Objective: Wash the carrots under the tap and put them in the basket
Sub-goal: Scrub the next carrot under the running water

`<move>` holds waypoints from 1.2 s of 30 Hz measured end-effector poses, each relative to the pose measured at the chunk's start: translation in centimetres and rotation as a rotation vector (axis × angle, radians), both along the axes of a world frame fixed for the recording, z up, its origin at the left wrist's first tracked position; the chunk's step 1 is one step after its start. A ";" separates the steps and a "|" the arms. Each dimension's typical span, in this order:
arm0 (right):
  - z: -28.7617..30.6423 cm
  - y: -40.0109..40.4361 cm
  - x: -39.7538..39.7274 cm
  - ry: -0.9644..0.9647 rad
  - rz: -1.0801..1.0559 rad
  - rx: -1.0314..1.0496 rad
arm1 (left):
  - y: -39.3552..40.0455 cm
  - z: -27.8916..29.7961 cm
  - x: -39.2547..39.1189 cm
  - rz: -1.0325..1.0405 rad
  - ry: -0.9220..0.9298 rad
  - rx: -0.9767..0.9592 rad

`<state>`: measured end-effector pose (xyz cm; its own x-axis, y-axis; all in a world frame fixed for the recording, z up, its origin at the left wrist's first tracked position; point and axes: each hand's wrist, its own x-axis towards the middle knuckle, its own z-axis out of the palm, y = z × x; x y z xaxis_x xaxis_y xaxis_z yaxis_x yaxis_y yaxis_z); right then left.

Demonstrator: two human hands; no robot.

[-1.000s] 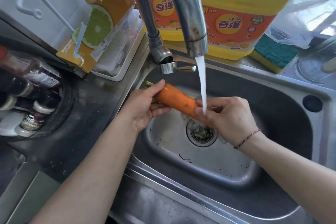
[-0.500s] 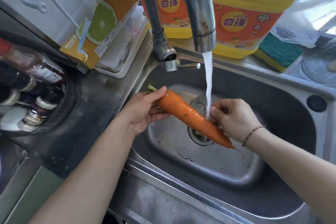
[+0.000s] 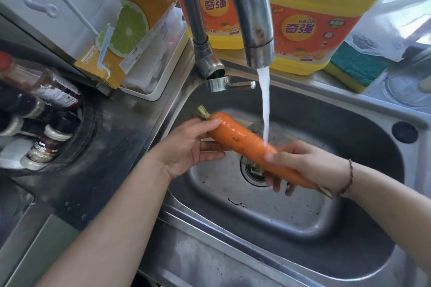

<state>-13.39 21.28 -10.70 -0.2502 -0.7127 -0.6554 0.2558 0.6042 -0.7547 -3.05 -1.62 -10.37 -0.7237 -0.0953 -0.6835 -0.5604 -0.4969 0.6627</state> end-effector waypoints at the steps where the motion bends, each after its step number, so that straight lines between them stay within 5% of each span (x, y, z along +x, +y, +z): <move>1: 0.0 -0.2 0.2 0.009 -0.010 0.015 | -0.1 0.1 0.0 0.007 0.017 0.007; 8: 0.5 -1.6 1.2 0.217 0.023 0.199 | 0.2 -0.1 -0.4 0.051 -0.009 -0.071; 13: 0.2 -2.8 1.4 0.326 -0.197 0.248 | 0.8 -0.4 -0.8 -0.005 -0.005 -0.106; 23: -0.6 -1.6 0.7 0.076 -0.307 -0.040 | 0.3 -0.5 -0.8 0.001 -0.063 -0.087; 32: -0.8 -0.8 0.2 -0.030 -0.200 0.015 | 0.0 -0.4 -1.0 0.018 -0.149 -0.139; 36: 0.1 -2.3 0.6 0.077 -0.206 0.114 | 0.8 -0.3 -1.5 0.022 -0.167 -0.232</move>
<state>-12.77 19.02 -10.57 -0.4347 -0.5643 -0.7019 0.3267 0.6275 -0.7068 -4.50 -0.84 -10.64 -0.5992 -0.2778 -0.7508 -0.6618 -0.3558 0.6598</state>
